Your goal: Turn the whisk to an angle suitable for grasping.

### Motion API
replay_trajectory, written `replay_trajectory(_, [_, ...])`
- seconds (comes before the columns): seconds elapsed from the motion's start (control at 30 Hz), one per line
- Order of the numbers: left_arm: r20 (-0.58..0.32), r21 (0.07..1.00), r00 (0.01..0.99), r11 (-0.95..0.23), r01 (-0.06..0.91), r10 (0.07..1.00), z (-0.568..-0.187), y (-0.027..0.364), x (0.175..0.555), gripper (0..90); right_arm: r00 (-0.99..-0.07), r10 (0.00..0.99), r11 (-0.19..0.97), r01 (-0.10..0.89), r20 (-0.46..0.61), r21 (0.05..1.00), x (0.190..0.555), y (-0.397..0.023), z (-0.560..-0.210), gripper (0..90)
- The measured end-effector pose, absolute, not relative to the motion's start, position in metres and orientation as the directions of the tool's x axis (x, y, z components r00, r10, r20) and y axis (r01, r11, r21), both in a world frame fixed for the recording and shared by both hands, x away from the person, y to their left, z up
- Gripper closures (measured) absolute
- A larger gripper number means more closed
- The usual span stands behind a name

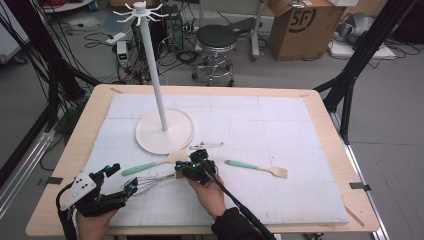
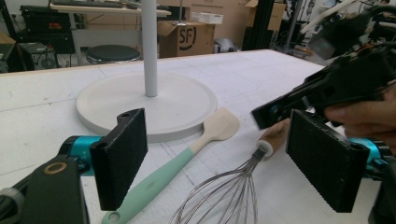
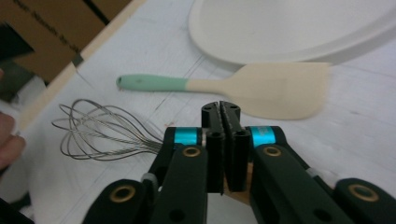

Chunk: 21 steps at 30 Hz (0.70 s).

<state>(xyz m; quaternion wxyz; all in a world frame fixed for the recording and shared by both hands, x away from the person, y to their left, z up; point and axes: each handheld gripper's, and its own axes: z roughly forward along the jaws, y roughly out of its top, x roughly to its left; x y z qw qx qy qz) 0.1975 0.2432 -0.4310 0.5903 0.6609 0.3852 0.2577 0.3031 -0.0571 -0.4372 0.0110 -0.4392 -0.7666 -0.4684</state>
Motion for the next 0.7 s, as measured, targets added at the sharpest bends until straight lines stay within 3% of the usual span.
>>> replay_trajectory(0.17, [-0.115,0.979,0.575,-0.006,0.204,0.810,-0.431,0.242,0.198,21.4,-0.596,0.679,0.116,0.664,0.429,0.739,0.297,-0.093,-0.432,83.1])
replay_trajectory(0.3, [-0.114,0.978,0.577,-0.011,0.209,0.808,-0.431,0.240,0.199,21.3,-0.601,0.693,0.124,0.644,0.398,0.755,0.292,-0.115,-0.430,66.0])
replay_trajectory(0.4, [-0.115,0.977,0.581,-0.016,0.214,0.805,-0.432,0.239,0.200,21.4,-0.607,0.708,0.148,0.629,0.362,0.764,0.287,-0.127,-0.429,45.1])
replay_trajectory(0.57, [-0.116,0.976,0.581,-0.018,0.219,0.806,-0.432,0.238,0.200,21.3,-0.629,0.702,0.169,0.603,0.335,0.779,0.280,-0.145,-0.430,24.4])
replay_trajectory(0.7, [-0.112,0.976,0.582,-0.022,0.219,0.805,-0.433,0.237,0.201,21.3,-0.654,0.701,0.196,0.560,0.284,0.805,0.269,-0.158,-0.427,20.6])
